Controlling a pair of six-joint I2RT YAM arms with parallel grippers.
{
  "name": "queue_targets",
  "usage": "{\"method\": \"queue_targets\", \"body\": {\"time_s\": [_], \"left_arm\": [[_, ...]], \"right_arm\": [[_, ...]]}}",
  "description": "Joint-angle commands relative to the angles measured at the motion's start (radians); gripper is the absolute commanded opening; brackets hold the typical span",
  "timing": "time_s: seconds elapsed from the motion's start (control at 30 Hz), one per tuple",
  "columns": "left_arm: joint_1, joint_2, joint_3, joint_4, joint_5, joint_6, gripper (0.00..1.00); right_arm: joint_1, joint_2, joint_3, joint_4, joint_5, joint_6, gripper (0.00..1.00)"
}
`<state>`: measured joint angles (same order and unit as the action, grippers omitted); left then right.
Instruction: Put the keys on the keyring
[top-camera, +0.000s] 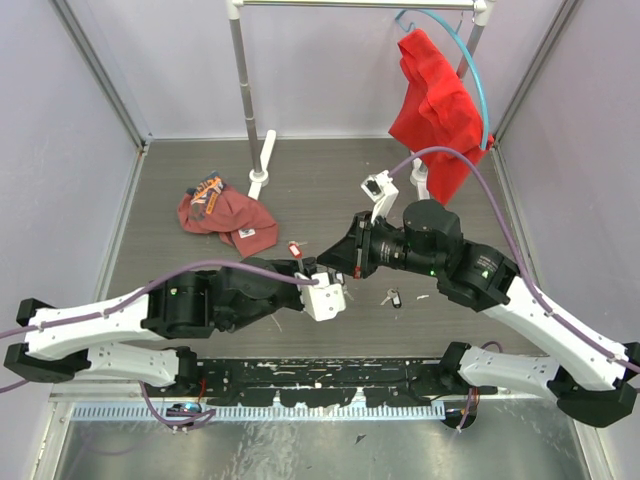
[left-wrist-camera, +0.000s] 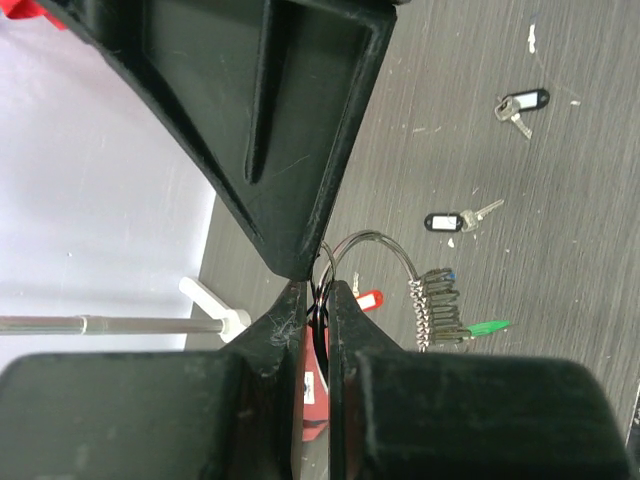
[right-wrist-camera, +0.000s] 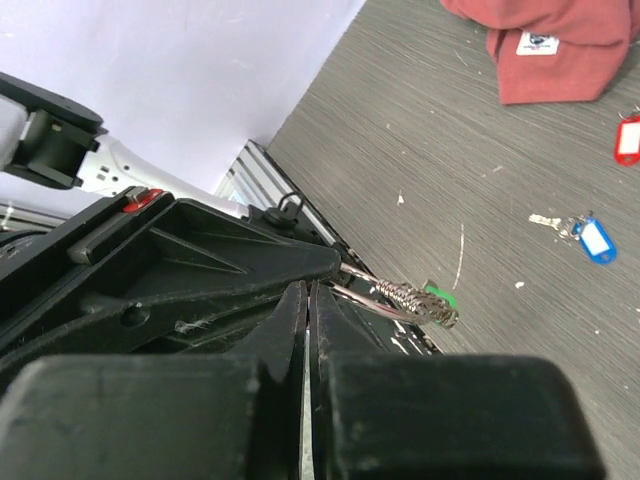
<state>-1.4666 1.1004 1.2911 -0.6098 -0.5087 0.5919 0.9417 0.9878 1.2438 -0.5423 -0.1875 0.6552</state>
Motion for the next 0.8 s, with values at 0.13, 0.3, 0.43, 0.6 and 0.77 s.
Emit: {"method": "queue_targets", "body": {"time_s": [0.13,0.3,0.43,0.6,0.77], "left_arm": [[0.002,-0.099,-0.03,0.123,0.091,-0.032,0.34],[0.003,-0.122,-0.045,0.145,0.115,-0.038,0.41],[0.003,-0.14,-0.051,0.171,0.141,-0.052,0.45],[0.001,-0.157,-0.058,0.197,0.152,-0.057,0.5],[0.001,-0.168,-0.059,0.217,0.159,-0.049,0.47]], "right_arm": [[0.006,-0.04,-0.008,0.142,-0.074,-0.006,0.01],[0.006,-0.055,-0.011,0.17,-0.095,0.0,0.01],[0.006,-0.067,-0.015,0.205,-0.105,0.001,0.01],[0.006,-0.075,-0.011,0.241,-0.122,0.009,0.01],[0.006,-0.083,-0.011,0.266,-0.129,0.016,0.01]]}}
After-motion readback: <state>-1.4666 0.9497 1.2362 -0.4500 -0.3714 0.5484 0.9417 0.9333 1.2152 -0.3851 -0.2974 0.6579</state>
